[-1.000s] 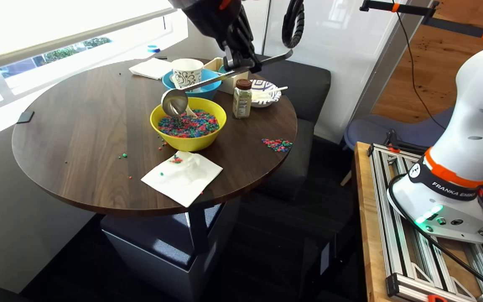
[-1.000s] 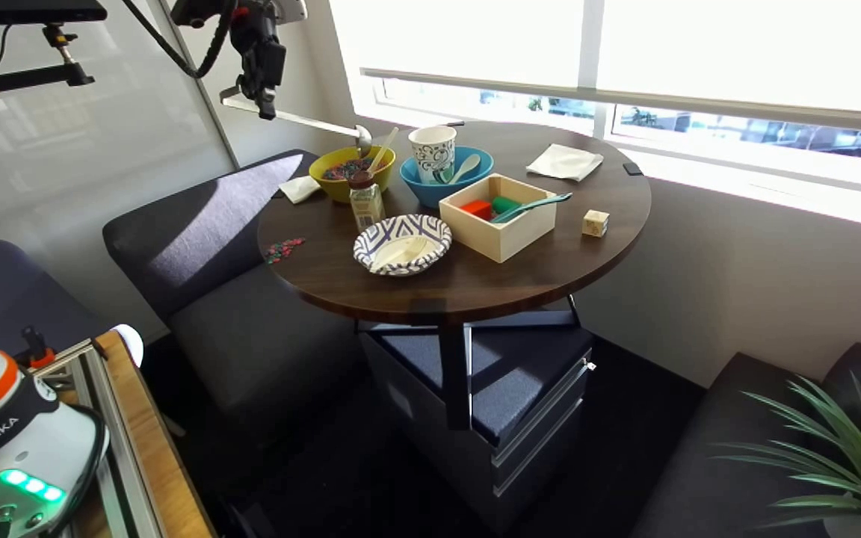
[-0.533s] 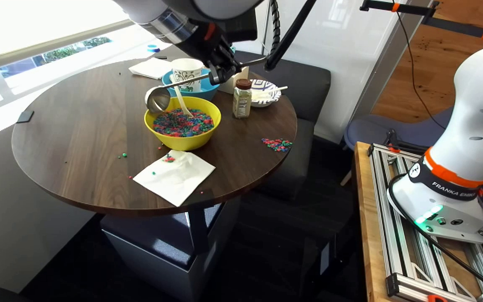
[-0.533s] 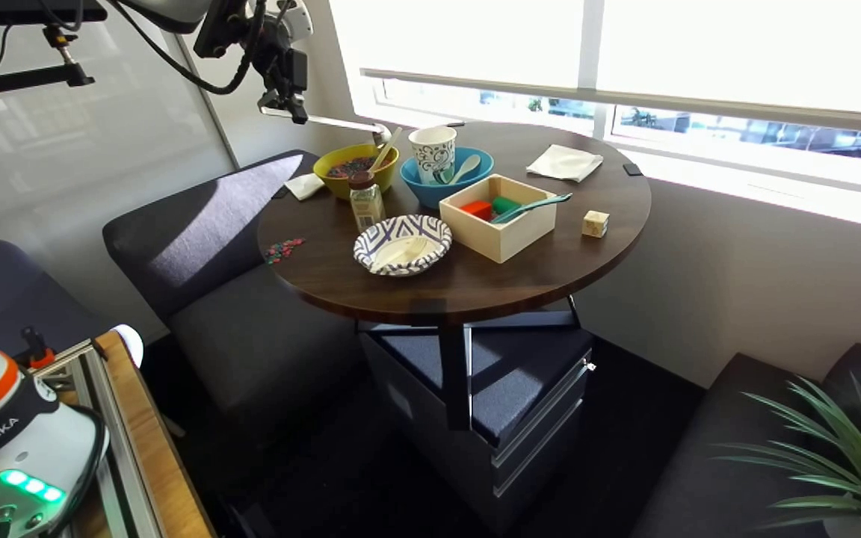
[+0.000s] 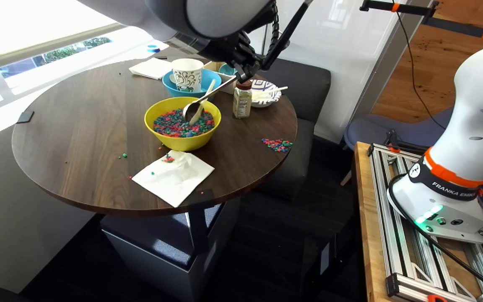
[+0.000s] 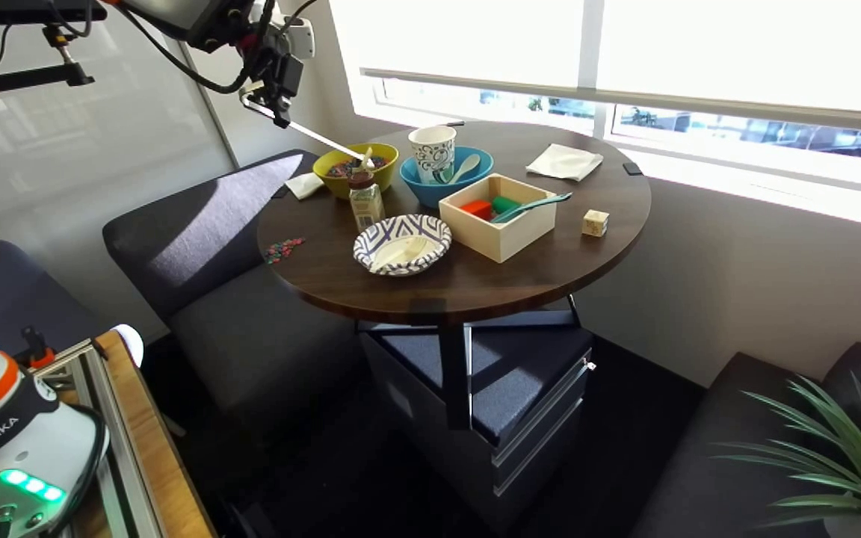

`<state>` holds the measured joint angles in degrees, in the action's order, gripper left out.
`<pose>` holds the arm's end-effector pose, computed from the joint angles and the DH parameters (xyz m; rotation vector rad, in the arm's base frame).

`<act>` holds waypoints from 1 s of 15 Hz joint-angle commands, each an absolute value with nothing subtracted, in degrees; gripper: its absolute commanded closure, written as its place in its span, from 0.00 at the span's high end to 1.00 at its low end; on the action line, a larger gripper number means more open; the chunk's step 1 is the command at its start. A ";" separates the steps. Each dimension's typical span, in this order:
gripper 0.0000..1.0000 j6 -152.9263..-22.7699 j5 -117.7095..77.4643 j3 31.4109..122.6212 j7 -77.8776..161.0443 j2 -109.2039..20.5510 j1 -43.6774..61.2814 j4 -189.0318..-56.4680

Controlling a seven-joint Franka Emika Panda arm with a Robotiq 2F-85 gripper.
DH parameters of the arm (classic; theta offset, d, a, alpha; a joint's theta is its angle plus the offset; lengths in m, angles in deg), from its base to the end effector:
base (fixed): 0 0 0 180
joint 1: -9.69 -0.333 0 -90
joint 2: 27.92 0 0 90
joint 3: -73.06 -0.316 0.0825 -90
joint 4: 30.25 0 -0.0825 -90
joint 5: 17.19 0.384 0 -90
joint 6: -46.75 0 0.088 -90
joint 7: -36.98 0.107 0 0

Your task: Put the ladle in the yellow bowl

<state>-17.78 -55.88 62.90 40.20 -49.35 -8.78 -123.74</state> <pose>0.5370 0.1847 0.3982 2.1325 0.4943 -0.7668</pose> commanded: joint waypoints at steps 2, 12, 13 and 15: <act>0.01 -10.64 -51.48 61.38 31.20 -50.87 -7.66 -119.62; 0.01 0.93 -40.88 63.87 27.82 -61.81 -4.47 -102.73; 0.01 2.41 -40.79 63.98 25.69 -63.30 -3.74 -100.65; 0.01 -1.16 -36.81 71.57 22.36 -62.96 -5.44 -104.23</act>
<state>-1.15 -41.75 65.11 27.09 -59.55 -4.50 -105.71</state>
